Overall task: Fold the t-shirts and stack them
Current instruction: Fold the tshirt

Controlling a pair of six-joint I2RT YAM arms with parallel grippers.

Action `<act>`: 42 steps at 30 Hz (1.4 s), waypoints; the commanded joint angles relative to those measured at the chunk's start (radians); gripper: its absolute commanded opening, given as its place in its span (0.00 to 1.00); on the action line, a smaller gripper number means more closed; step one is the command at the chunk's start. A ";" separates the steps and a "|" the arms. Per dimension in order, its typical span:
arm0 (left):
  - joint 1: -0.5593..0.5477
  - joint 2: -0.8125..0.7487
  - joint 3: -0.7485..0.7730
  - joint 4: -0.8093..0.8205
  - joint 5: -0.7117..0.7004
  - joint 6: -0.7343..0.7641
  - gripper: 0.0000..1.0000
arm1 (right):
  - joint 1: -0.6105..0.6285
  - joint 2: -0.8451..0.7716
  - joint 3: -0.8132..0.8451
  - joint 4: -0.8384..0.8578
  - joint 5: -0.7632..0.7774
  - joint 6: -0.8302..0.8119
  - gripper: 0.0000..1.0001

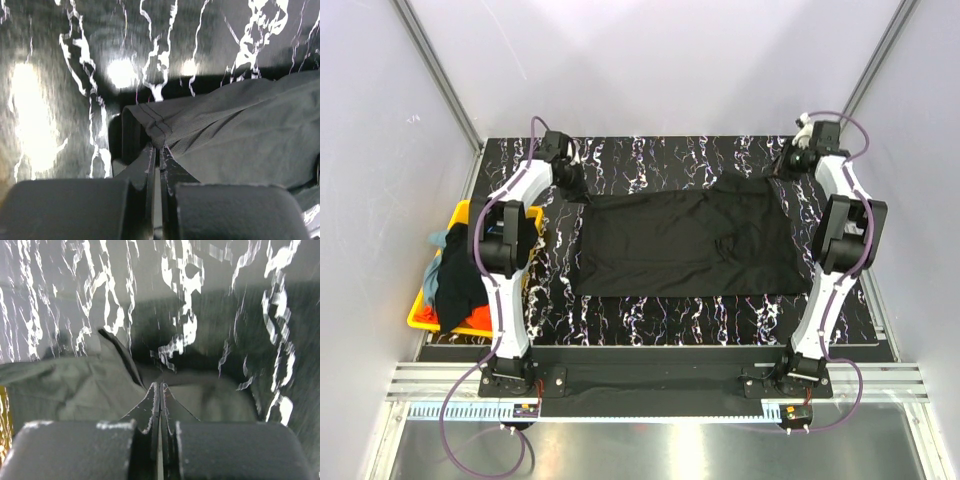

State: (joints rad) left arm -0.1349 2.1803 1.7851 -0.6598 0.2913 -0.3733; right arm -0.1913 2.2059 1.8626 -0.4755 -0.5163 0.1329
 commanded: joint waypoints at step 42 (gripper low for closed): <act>-0.057 -0.473 -0.349 -0.040 -0.107 0.004 0.00 | 0.006 -0.597 -0.513 -0.023 0.128 0.200 0.00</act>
State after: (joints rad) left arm -0.1886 1.7878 1.4220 -0.6891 0.1967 -0.3637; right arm -0.1913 1.7149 1.3514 -0.4835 -0.4046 0.3202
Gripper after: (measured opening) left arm 0.045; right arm 0.011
